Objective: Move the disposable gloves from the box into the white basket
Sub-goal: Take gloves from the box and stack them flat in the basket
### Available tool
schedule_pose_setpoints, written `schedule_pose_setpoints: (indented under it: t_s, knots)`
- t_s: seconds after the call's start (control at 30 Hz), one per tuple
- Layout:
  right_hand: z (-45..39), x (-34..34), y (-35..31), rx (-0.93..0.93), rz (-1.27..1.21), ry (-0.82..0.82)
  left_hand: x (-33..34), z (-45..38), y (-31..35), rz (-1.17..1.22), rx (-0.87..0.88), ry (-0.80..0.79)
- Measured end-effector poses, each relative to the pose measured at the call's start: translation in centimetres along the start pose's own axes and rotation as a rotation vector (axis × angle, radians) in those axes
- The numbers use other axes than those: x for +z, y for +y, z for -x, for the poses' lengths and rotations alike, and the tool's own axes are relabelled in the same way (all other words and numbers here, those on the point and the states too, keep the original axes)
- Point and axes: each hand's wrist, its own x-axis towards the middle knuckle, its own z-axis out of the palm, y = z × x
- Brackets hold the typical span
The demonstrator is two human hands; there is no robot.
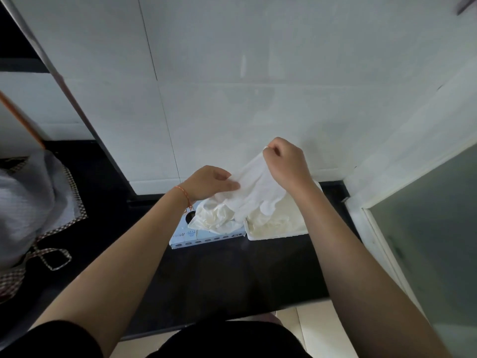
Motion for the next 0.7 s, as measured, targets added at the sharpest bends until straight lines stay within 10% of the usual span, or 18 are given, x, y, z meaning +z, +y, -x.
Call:
schedule_pose_setpoints:
  t_s: [0.33,0.7]
  knots:
    - [-1.1,-0.5,8.4,0.553,-0.322,-0.29,2.0,-2.8,-2.5,-0.007,-0.157,-0.167]
    - [-2.7,-2.3,20.1,0.505,-0.084,-0.335,9.3,-12.7,-1.4,-0.619,-0.162,-0.093]
